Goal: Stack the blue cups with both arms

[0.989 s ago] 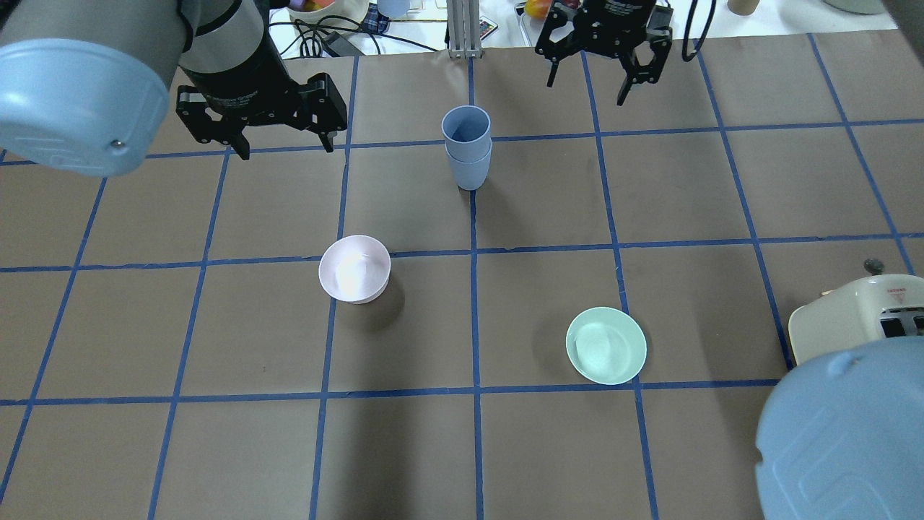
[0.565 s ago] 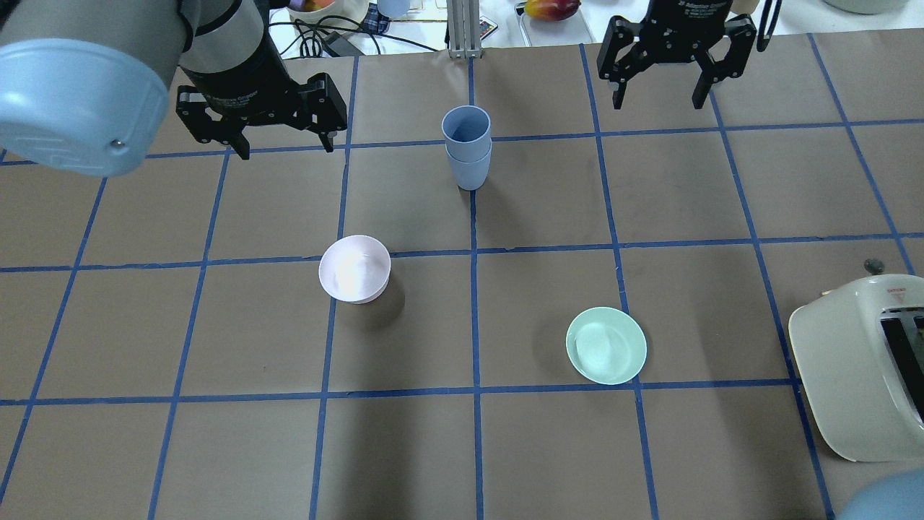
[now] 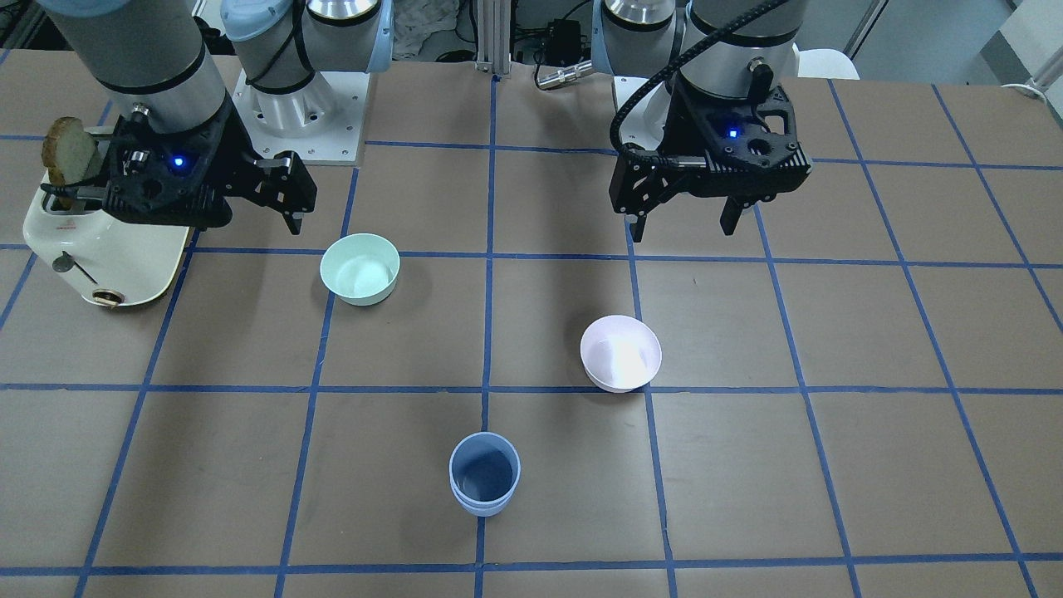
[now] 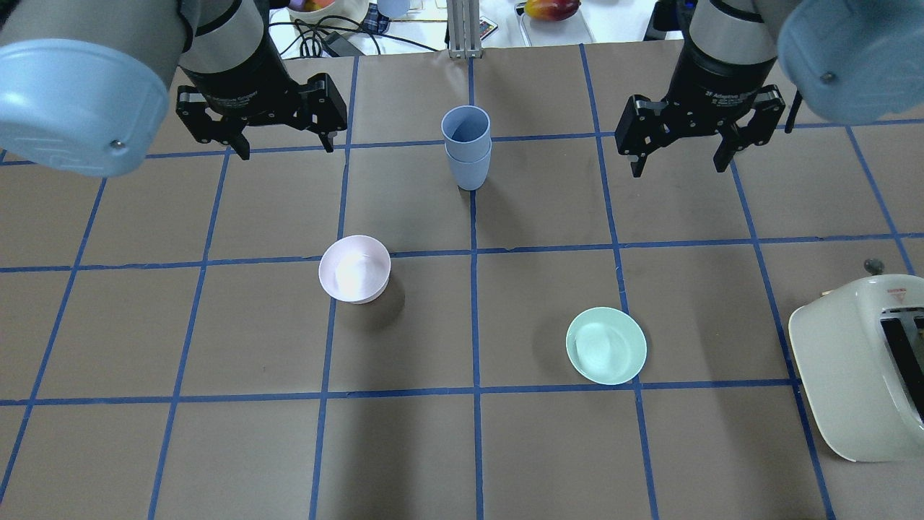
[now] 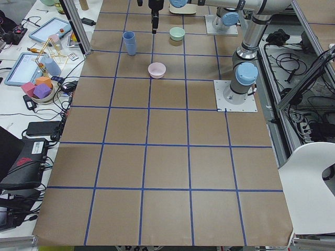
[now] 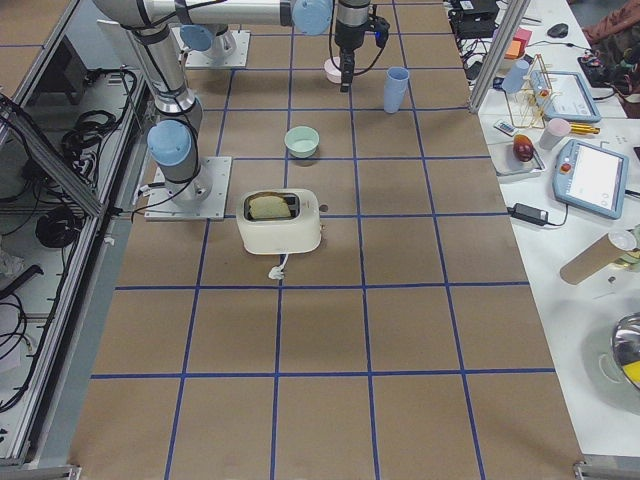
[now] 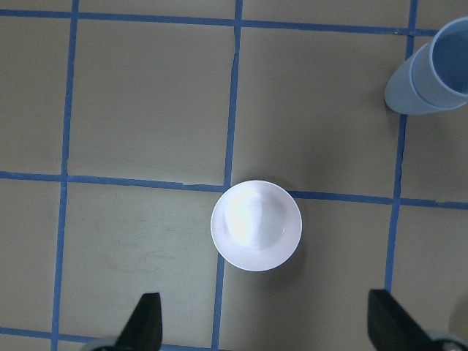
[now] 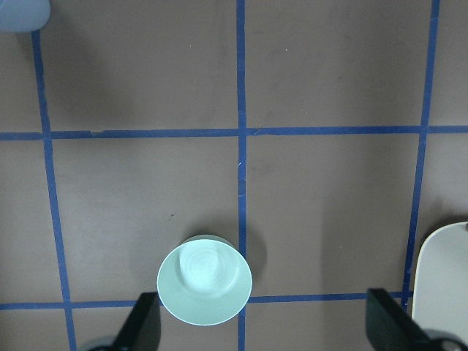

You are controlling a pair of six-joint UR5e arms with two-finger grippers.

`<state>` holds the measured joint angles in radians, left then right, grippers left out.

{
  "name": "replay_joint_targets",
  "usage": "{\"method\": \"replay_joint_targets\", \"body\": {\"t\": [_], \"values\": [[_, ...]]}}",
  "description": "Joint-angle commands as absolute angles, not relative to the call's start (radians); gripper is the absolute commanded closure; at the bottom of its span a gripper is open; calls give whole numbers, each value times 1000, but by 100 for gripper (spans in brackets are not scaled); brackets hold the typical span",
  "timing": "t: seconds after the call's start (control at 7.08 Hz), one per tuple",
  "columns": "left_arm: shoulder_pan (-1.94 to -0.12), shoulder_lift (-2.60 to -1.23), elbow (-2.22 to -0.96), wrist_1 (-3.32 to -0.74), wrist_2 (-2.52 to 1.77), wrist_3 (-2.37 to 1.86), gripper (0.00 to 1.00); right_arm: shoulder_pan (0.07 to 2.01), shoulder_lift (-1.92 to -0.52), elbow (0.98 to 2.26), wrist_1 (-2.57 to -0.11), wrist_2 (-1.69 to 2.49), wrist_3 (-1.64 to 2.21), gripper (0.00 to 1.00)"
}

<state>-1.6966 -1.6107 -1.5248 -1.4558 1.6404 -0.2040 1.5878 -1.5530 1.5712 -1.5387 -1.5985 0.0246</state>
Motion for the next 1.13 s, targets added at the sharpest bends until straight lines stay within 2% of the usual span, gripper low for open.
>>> {"method": "replay_joint_targets", "body": {"t": [0.0,0.28,0.99], "values": [[-1697,-1611,-1525,-1456,1640,-204,0,1585,-1575,1574,-1493,-1589,25,0],[-1697,-1611,-1525,-1456,1640,-204,0,1586,-1566,1500,-1405,-1588,28,0],[-1697,-1611,-1525,-1453,1640,-204,0,1588,-1563,1502,-1405,-1588,37,0]]}}
